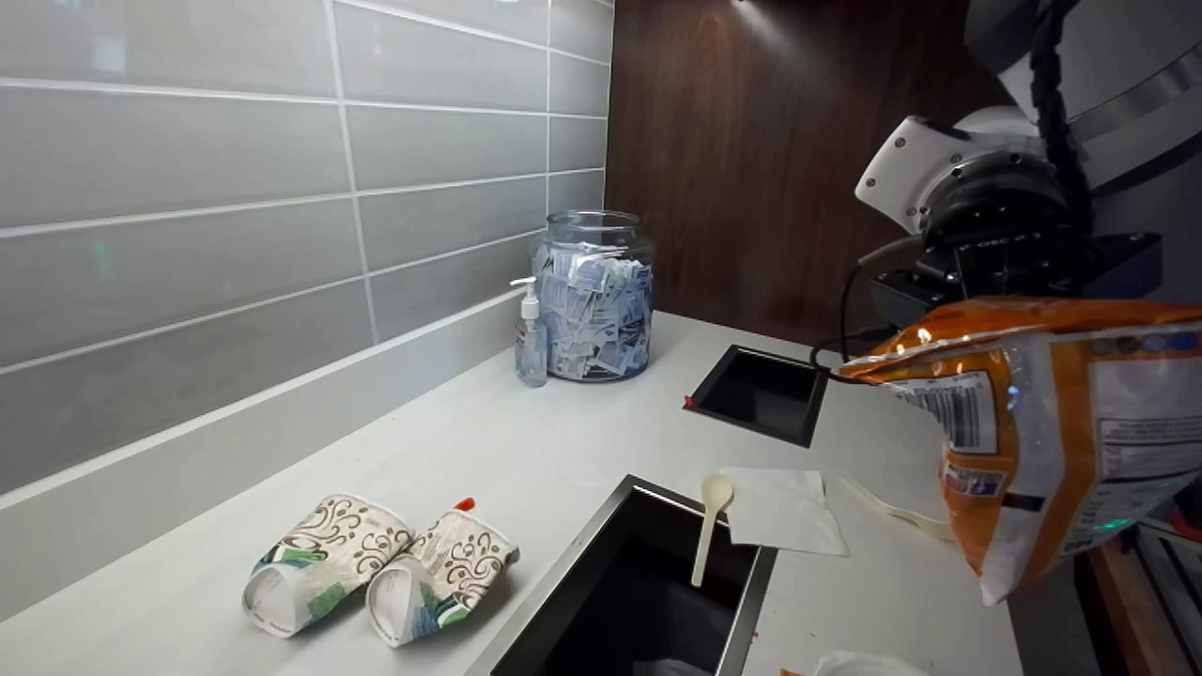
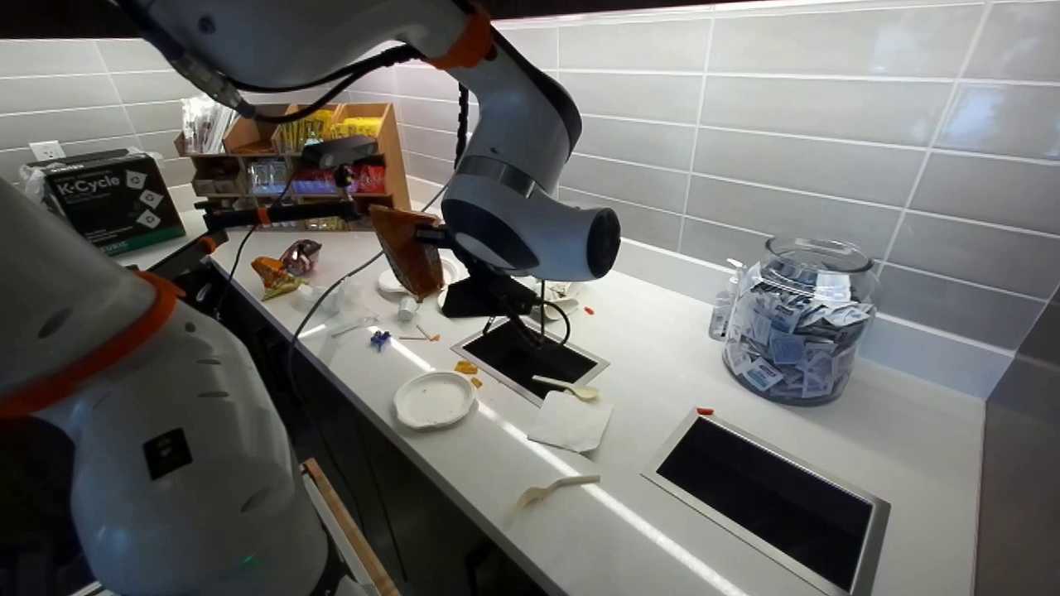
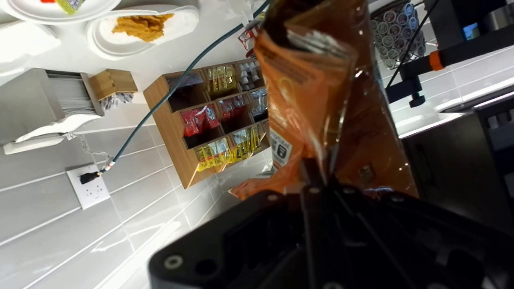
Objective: Empty the bag of chips onto the empty white plate
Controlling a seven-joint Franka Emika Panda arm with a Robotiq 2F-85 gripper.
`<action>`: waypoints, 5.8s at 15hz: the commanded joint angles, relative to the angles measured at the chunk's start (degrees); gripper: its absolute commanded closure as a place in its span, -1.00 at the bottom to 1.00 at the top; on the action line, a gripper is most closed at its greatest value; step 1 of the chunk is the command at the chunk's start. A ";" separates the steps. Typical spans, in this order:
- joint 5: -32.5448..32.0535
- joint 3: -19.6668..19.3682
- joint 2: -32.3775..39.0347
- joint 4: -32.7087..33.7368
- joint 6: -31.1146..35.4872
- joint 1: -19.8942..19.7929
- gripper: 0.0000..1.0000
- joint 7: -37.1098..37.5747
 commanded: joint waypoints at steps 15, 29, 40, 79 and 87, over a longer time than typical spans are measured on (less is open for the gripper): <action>-1.58 -1.37 0.06 -0.28 -6.53 -1.46 1.00 -0.81; -2.49 -0.78 0.29 -0.15 -6.36 -2.10 1.00 0.93; -1.85 0.52 -1.08 -0.25 -2.85 -2.27 1.00 4.26; -72.04 4.14 -4.83 -0.47 43.04 -0.47 1.00 100.55; -79.68 5.37 5.23 -0.43 49.59 -3.76 1.00 119.22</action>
